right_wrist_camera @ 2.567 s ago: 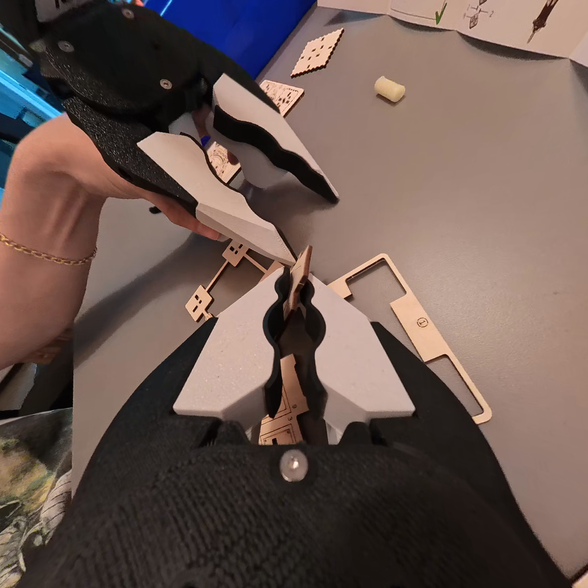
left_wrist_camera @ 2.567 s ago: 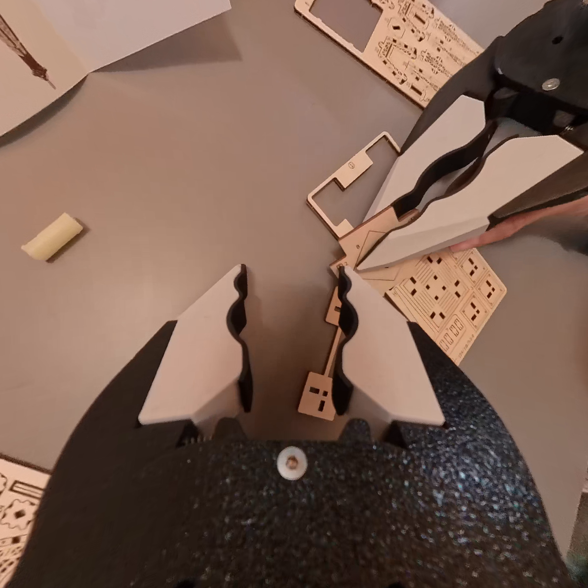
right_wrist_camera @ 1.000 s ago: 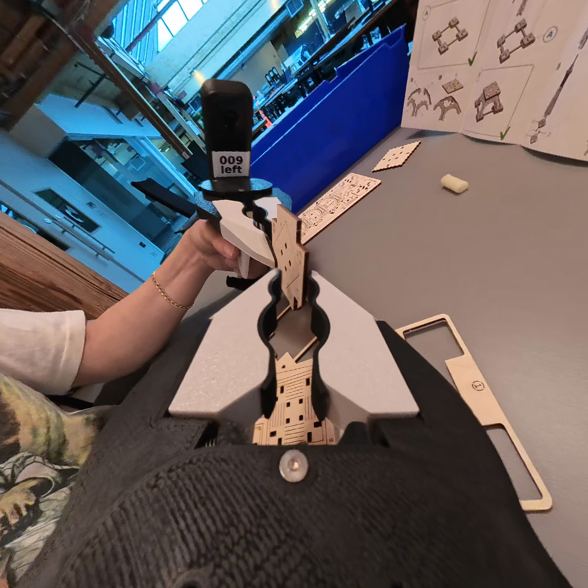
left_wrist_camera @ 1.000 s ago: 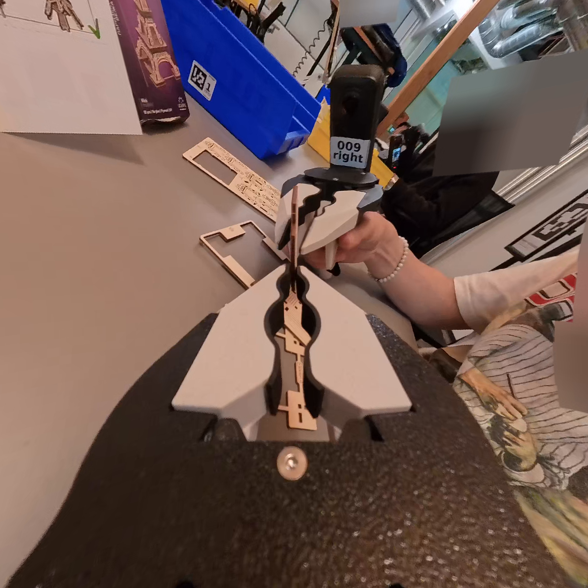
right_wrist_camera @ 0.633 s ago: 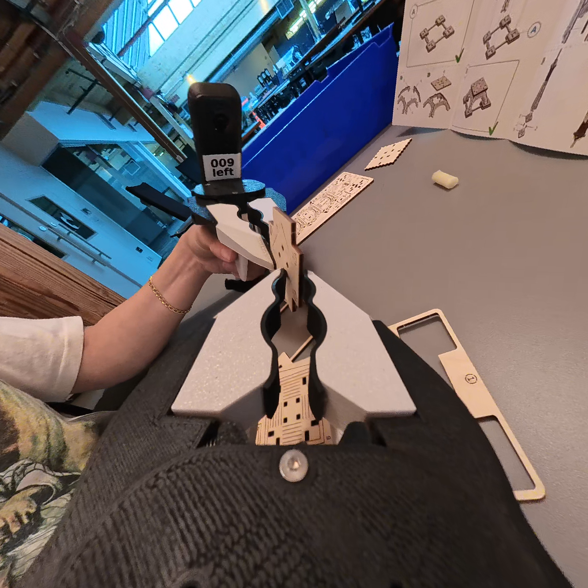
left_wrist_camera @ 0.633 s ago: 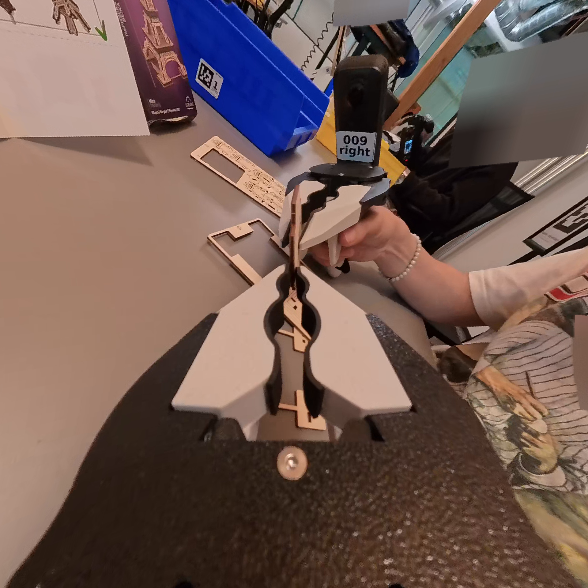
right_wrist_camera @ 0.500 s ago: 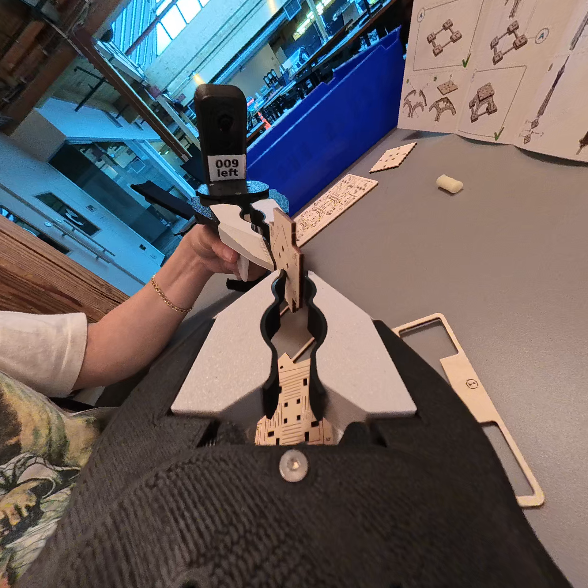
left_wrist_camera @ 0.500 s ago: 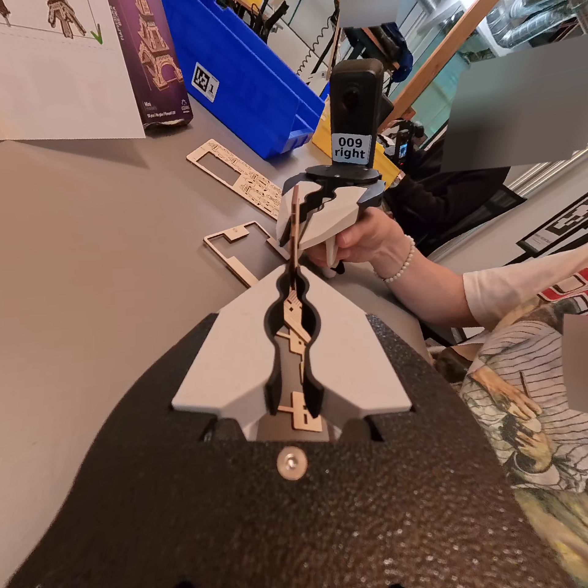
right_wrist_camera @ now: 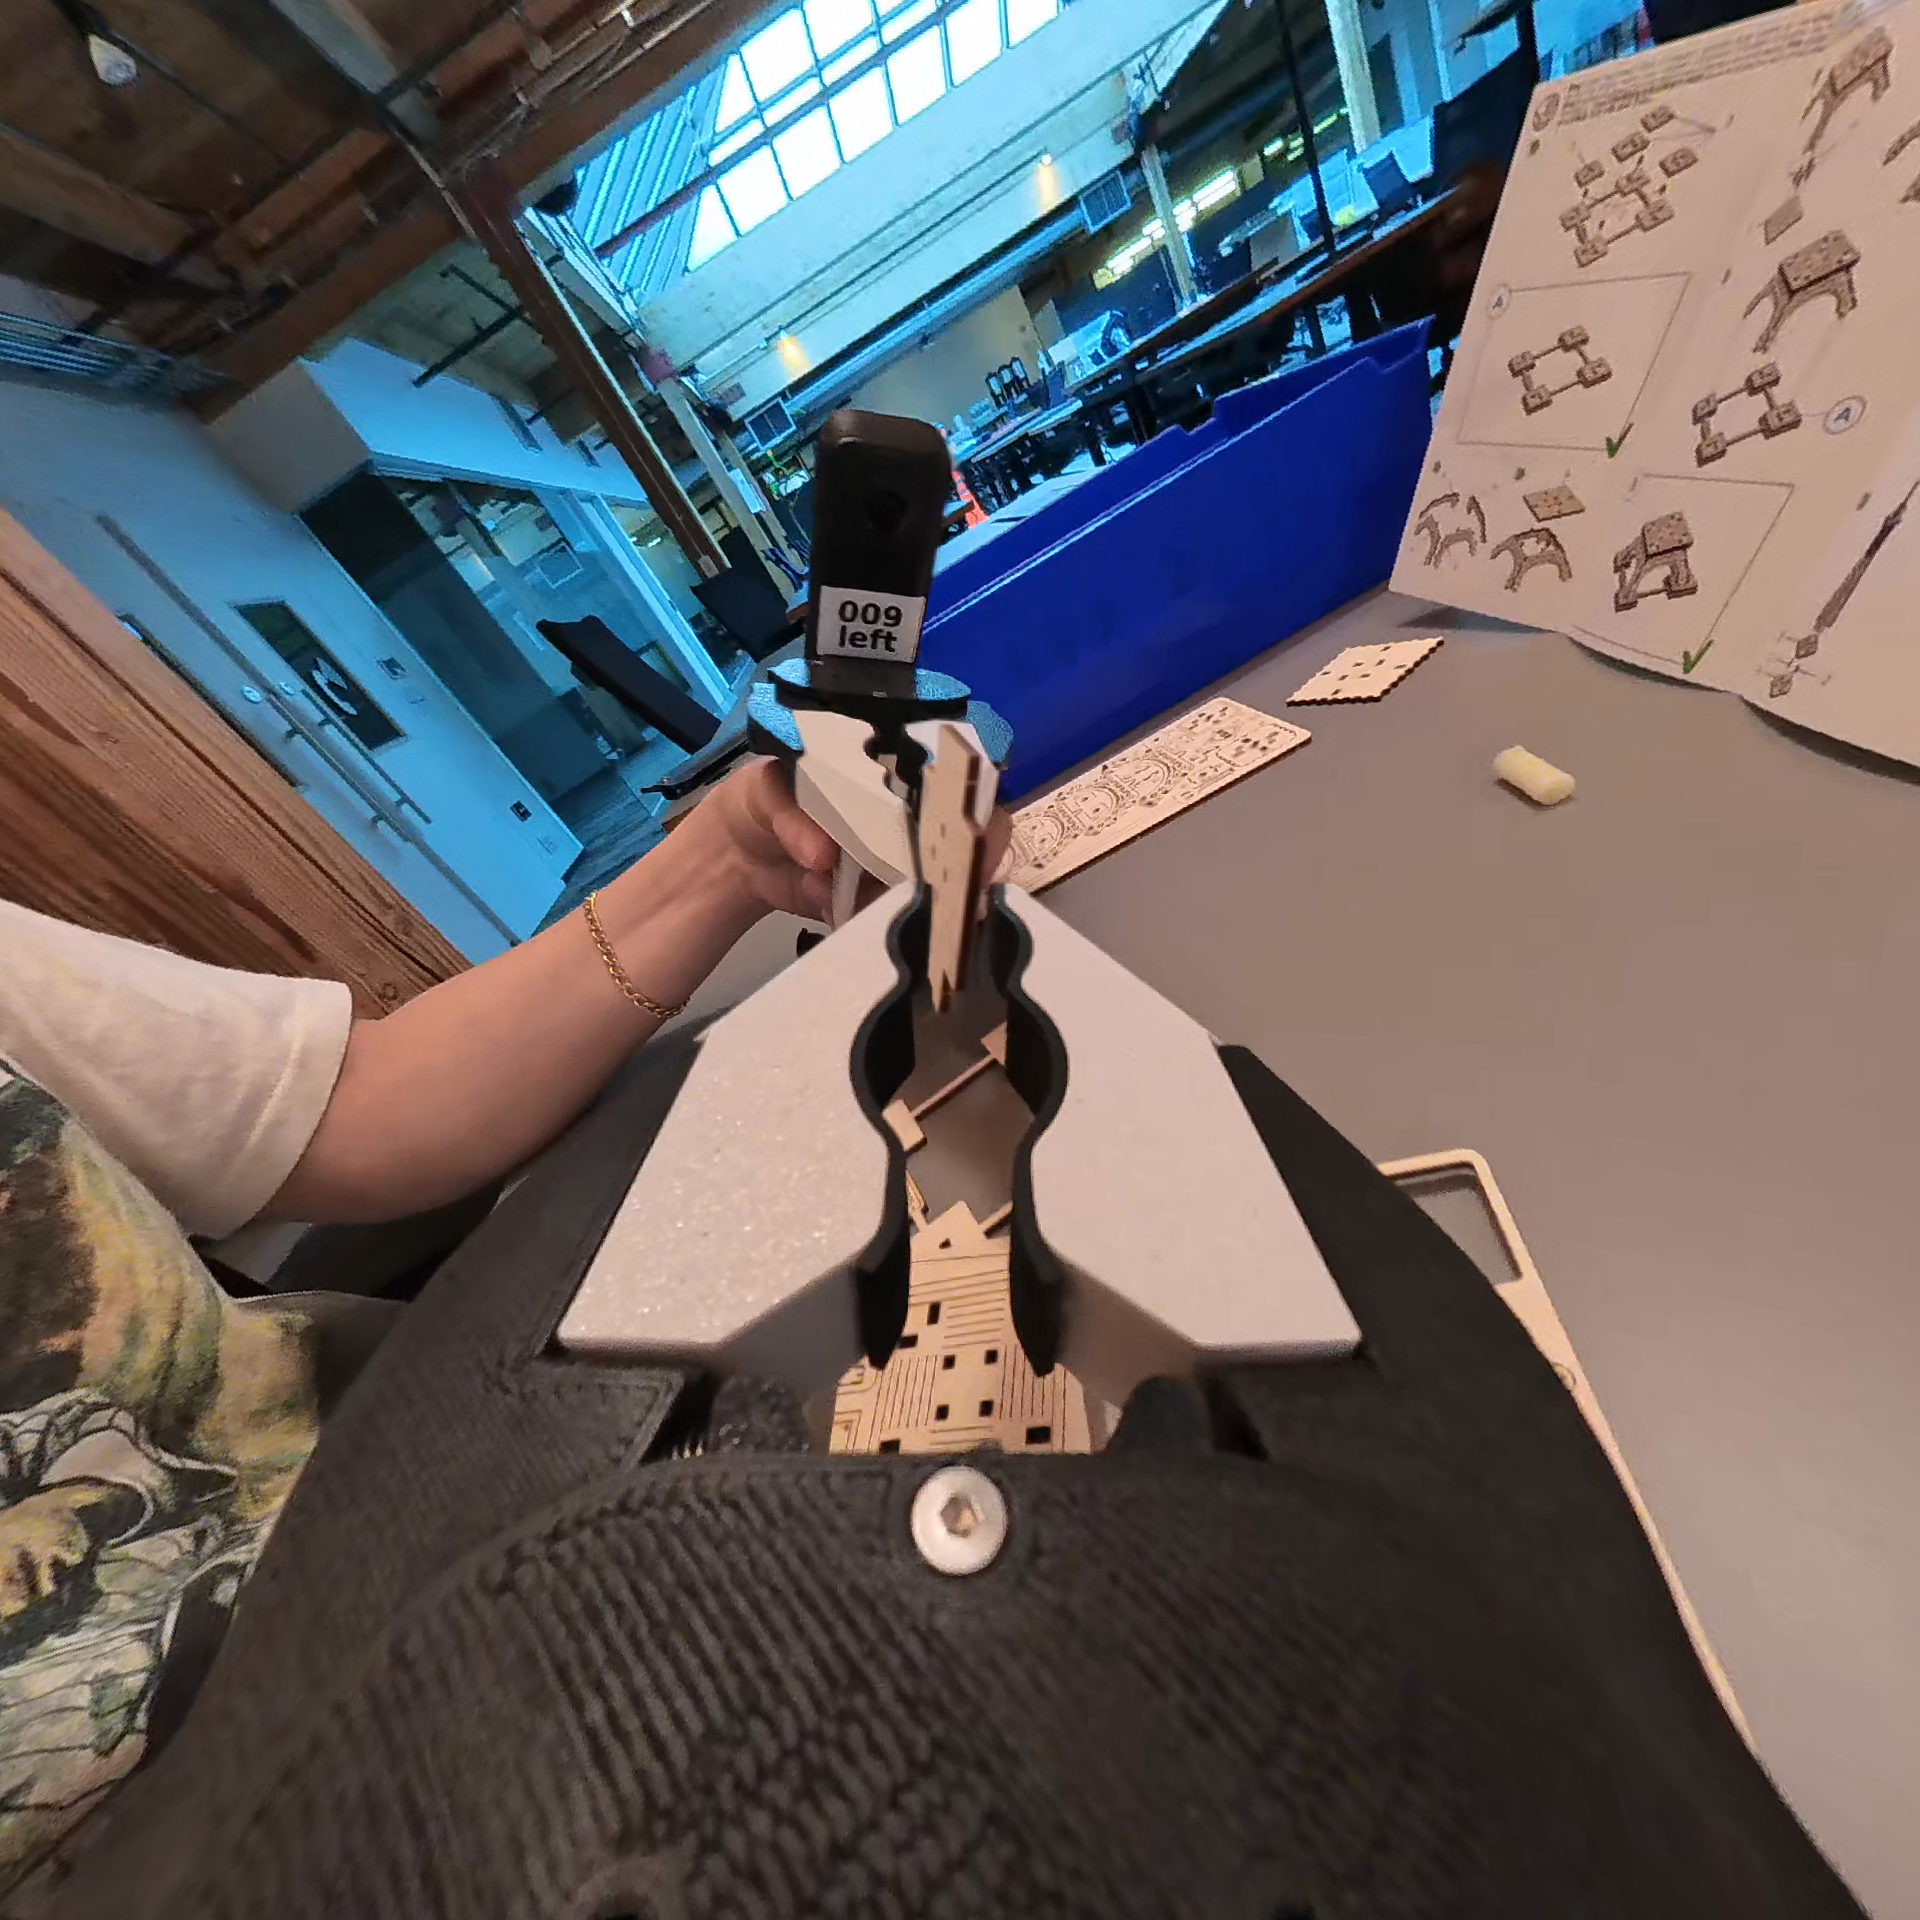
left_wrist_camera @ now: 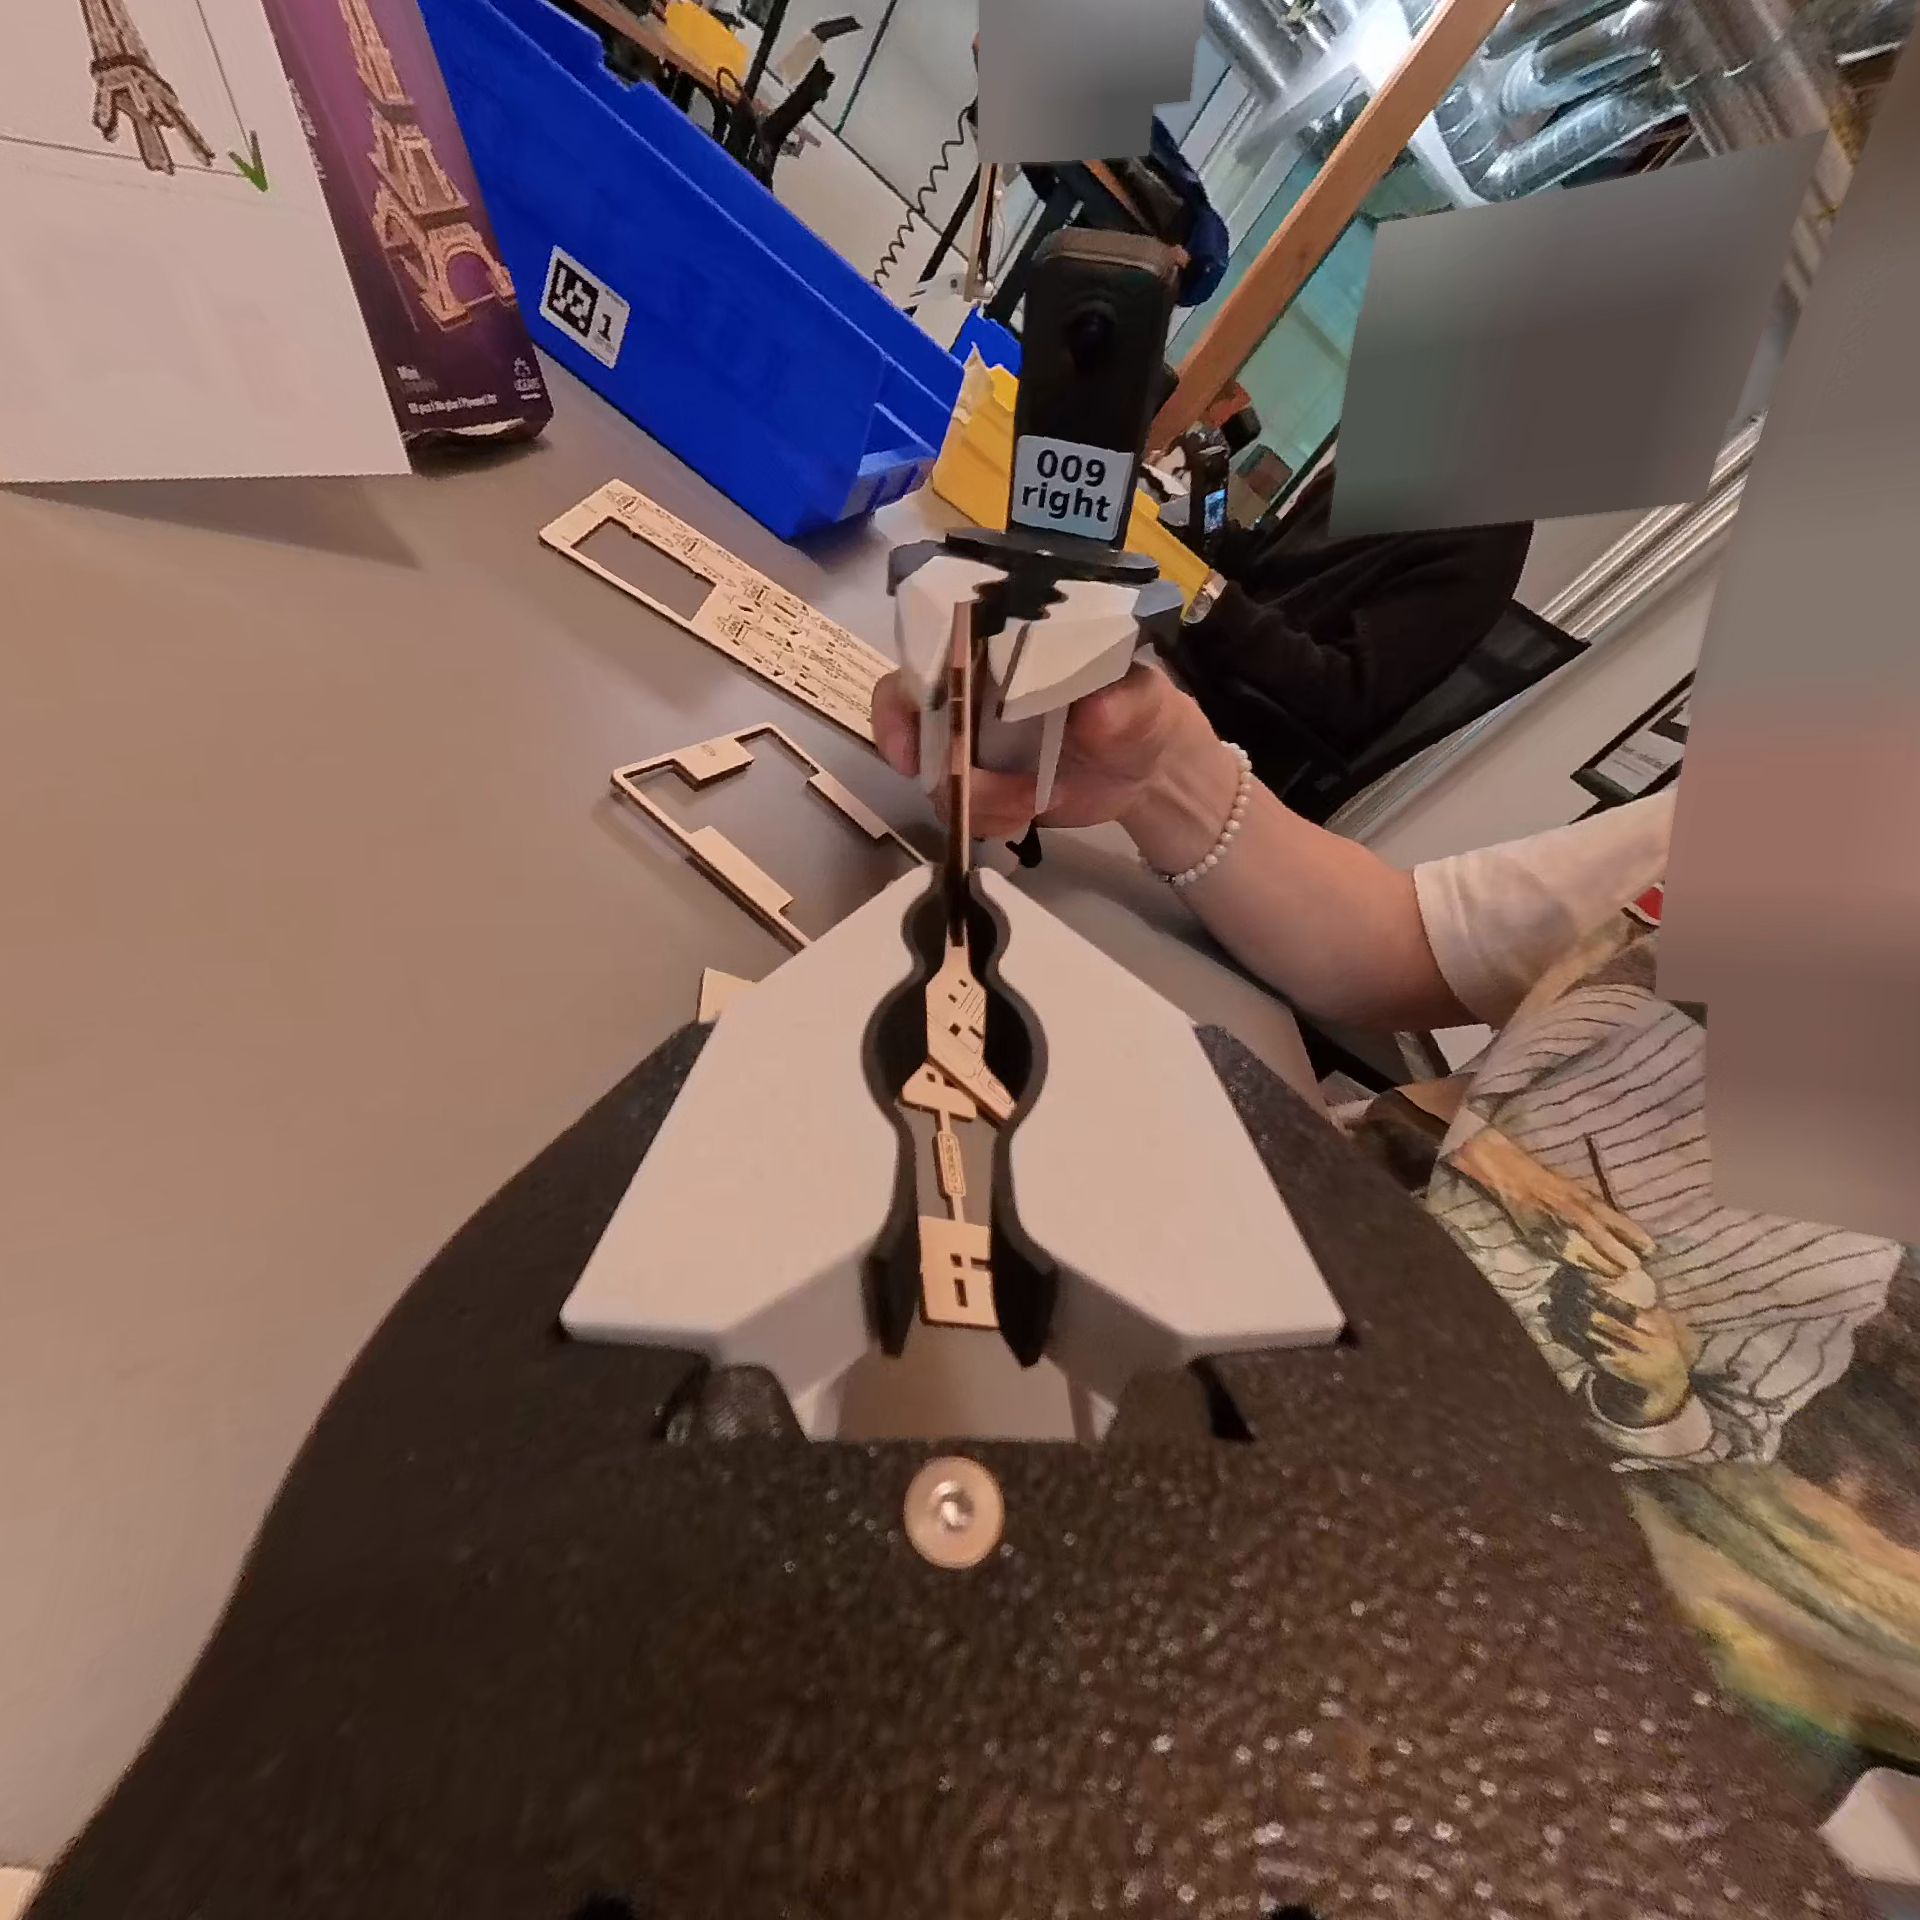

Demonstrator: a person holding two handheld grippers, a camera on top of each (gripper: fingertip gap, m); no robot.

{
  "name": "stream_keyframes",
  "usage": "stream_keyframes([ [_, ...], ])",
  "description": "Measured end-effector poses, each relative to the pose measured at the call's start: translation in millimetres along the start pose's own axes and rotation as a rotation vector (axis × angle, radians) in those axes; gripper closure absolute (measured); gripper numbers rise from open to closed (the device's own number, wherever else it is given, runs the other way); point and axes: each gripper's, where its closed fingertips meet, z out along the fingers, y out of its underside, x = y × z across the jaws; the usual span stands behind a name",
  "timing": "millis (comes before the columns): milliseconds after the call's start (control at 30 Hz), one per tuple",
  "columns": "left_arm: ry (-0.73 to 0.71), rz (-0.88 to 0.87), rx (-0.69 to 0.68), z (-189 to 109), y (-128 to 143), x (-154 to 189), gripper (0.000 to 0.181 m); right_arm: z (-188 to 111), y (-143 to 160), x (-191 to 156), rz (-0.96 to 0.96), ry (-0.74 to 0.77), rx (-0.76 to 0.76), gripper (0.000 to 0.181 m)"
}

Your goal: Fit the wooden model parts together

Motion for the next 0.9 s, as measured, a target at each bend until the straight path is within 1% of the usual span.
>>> stream_keyframes([
  [67,0.014,0.01,-0.004,1,0,3,0.181,1,2,5,0.016,0.022,-0.011,0.161],
  [100,0.013,0.016,-0.01,1,1,4,0.181,1,2,4,0.016,0.017,-0.01,0.161],
  [167,0.015,0.022,-0.014,2,2,5,0.181,1,0,1,-0.001,0.009,0.004,0.171],
  [200,0.01,0.023,-0.016,3,2,3,0.181,1,0,-2,-0.014,-0.01,0.004,0.18],
  [367,0.003,0.022,-0.026,2,8,0,0.18,3,6,-5,-0.072,-0.013,-0.047,0.18],
  [400,-0.015,0.028,-0.028,1,8,-2,0.179,3,7,-5,-0.069,-0.017,-0.054,0.181],
  [433,-0.055,0.035,-0.024,0,6,-6,0.172,3,7,-4,-0.065,-0.007,-0.06,0.181],
  [467,-0.114,0.047,-0.012,-2,1,-13,0.155,4,8,0,-0.062,0.02,-0.068,0.181],
  [500,-0.185,0.073,0.006,-6,-5,-19,0.149,4,10,2,-0.06,0.039,-0.077,0.181],
  [533,-0.254,0.114,0.031,-10,-14,-23,0.149,5,10,4,-0.059,0.053,-0.082,0.181],
  [600,-0.306,0.238,0.051,-9,-29,-14,0.143,7,12,7,-0.067,0.086,-0.09,0.181],
  [667,-0.348,0.372,-0.01,-2,-33,-6,0.137,10,15,6,-0.09,0.095,-0.111,0.181],
  [733,-0.381,0.487,-0.135,6,-26,-6,0.135,13,18,3,-0.118,0.089,-0.135,0.181],
  [767,-0.388,0.525,-0.194,10,-22,-8,0.137,14,20,2,-0.131,0.091,-0.145,0.181],
  [833,-0.361,0.554,-0.28,16,-14,-8,0.149,16,22,0,-0.156,0.093,-0.16,0.181],
  [900,-0.337,0.552,-0.321,20,-11,-7,0.157,17,24,0,-0.185,0.101,-0.172,0.181],
])
